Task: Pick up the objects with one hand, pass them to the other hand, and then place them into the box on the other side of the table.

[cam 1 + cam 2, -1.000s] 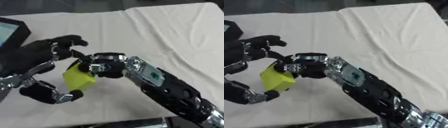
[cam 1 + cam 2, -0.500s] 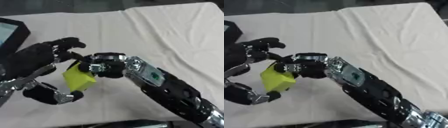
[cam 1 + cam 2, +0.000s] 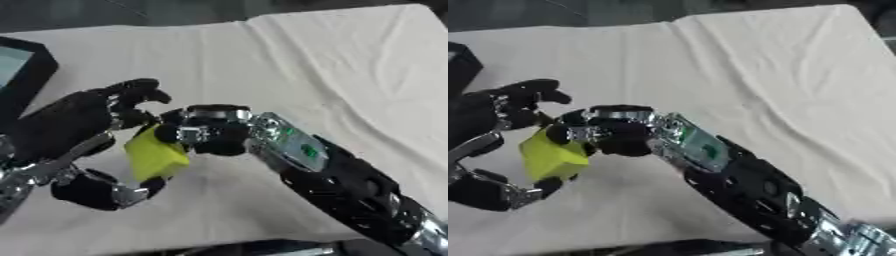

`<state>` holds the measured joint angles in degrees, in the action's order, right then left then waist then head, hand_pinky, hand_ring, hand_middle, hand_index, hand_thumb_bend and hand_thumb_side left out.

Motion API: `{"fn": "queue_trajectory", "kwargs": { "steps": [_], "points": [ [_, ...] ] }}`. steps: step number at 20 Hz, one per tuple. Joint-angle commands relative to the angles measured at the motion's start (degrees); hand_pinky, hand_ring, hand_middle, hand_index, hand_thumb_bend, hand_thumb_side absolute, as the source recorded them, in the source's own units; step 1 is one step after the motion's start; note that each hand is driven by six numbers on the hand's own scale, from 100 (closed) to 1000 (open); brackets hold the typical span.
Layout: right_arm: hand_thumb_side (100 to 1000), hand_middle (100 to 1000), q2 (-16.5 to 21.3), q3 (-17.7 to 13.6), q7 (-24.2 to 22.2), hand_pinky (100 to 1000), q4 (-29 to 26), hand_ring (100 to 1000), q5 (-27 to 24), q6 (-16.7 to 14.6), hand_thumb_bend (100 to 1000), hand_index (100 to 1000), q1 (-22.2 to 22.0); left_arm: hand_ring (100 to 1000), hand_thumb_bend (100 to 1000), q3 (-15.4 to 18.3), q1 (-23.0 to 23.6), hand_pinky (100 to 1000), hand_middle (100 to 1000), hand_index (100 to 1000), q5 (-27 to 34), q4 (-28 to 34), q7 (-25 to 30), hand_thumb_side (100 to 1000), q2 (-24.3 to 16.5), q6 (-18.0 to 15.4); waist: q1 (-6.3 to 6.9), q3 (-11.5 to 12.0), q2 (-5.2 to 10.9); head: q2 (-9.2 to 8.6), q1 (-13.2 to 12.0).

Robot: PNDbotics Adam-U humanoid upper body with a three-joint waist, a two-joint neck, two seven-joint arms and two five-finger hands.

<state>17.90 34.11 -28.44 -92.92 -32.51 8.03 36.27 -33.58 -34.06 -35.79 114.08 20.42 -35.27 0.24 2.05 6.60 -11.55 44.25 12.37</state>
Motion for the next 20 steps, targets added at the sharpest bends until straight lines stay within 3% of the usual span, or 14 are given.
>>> {"fn": "queue_trajectory", "kwargs": {
  "steps": [1, 6, 9, 10, 12, 14, 17, 20],
  "points": [
    [700, 510, 0.1, -0.3, 0.3, 549, -1.6, 750, -0.1, -0.2, 100, 803, 0.5, 1000, 100, 0.4, -0.5, 743, 839, 579, 0.3, 0.5, -1.3, 121, -0.5, 0.9, 0.09, -0.1, 1.16, -0.13, 0.3],
    [808, 579, 0.2, -0.5, -0.4, 559, -1.5, 772, 0.0, -0.5, 100, 854, 0.2, 1000, 100, 0.7, -0.3, 742, 832, 555, 0.8, 0.5, -2.8, 162, -0.7, 1.5, 0.1, -0.2, 1.18, -0.13, 0.6],
    [868, 733, 0.1, -0.7, 0.2, 570, -0.9, 801, -0.7, -0.9, 100, 922, -0.2, 1000, 100, 1.2, 0.0, 744, 827, 555, 1.1, 0.5, -3.8, 164, -1.2, 1.2, 0.1, -0.3, 1.21, -0.13, 1.1],
    [860, 821, 0.0, -0.7, 0.8, 596, -0.7, 845, -1.3, -1.1, 131, 978, -0.3, 1000, 100, 1.4, 0.1, 747, 822, 555, 1.1, 0.5, -4.2, 164, -1.5, 0.9, 0.11, -0.4, 1.23, -0.13, 1.4],
    [806, 873, -0.1, -0.5, 1.3, 621, -0.5, 877, -3.5, -1.8, 131, 1000, -0.6, 1000, 100, 1.7, 0.4, 749, 820, 553, 0.9, 0.5, -4.9, 154, -2.2, 0.0, 0.13, -0.4, 1.27, -0.13, 1.8],
    [830, 926, -0.1, -0.5, 1.5, 650, -0.1, 902, -6.8, -2.8, 212, 1000, -1.2, 1000, 100, 1.9, 0.8, 753, 815, 552, 0.4, 0.5, -5.5, 142, -3.3, -1.0, 0.16, -0.5, 1.32, -0.13, 2.1],
    [881, 945, 0.4, -0.8, 2.9, 668, 1.5, 910, -11.9, -3.7, 401, 1000, -2.3, 1000, 100, 2.8, 1.6, 759, 802, 553, -0.6, 0.5, -6.7, 122, -5.3, -3.1, 0.21, -0.6, 1.47, -0.13, 2.0],
    [911, 945, 1.0, -1.4, 4.8, 675, 3.2, 909, -15.7, -4.0, 522, 1000, -3.5, 1000, 100, 4.7, 2.6, 760, 792, 555, -1.4, 0.5, -8.8, 108, -7.4, -4.5, 0.23, -0.6, 1.63, -0.13, 1.9]
  ]
}}
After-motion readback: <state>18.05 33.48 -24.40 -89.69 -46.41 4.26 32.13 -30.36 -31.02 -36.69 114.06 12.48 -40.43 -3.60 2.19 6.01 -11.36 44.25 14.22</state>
